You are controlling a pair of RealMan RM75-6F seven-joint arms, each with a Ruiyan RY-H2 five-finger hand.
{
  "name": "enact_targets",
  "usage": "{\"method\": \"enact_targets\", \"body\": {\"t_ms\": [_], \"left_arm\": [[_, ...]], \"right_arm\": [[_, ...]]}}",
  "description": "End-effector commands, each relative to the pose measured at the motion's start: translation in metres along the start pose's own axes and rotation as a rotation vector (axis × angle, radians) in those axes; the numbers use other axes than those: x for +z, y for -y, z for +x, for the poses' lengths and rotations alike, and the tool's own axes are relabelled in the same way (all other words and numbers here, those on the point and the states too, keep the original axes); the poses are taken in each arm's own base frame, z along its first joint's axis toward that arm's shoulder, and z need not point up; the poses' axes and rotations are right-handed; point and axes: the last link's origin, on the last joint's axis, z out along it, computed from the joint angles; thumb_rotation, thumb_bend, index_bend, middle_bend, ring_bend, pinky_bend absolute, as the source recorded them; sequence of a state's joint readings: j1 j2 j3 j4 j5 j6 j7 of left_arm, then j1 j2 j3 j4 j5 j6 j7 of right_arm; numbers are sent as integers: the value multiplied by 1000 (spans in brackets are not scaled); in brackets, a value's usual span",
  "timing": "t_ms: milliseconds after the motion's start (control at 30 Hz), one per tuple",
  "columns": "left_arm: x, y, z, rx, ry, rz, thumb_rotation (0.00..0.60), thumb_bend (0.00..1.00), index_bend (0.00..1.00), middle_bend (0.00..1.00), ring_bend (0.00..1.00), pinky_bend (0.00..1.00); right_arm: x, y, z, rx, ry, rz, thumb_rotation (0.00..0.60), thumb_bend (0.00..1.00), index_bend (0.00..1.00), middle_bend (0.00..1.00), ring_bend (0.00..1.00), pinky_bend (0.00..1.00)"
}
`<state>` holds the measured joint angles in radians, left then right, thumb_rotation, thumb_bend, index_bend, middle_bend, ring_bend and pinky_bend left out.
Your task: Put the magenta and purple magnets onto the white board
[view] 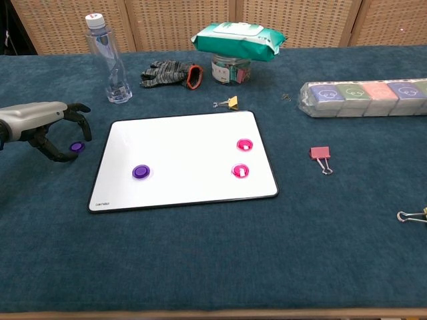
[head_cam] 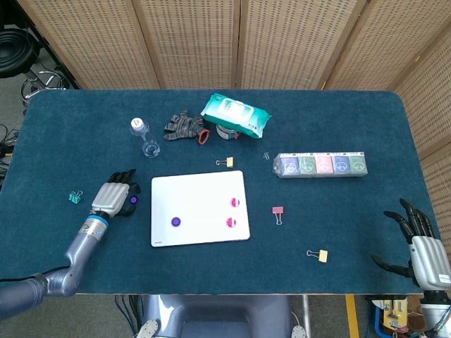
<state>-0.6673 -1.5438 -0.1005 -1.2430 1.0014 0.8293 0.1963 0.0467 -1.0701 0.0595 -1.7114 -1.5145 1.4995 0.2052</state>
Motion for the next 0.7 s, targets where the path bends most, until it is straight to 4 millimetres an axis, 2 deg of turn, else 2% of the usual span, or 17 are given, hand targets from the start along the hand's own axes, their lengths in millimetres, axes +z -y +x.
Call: {"method": "enact_targets", "body": {"t_ms": [33,267,700], "left_arm": [[0,1,-1,-1,0,3,600,338,533,0,0,0],[-2,6,-3,-2,-7,15,600,343,674,0,0,0],[-11,12,-1,-25,-34,17,600,343,691,0,0,0]], "right_arm": [[0,0,0,0,1,1,600,0,193,0,0,0],[0,0,0,3,2,-1,600,0,193,0,0,0],[0,0,-1,8,8,-1,600,0,193,0,0,0]]}}
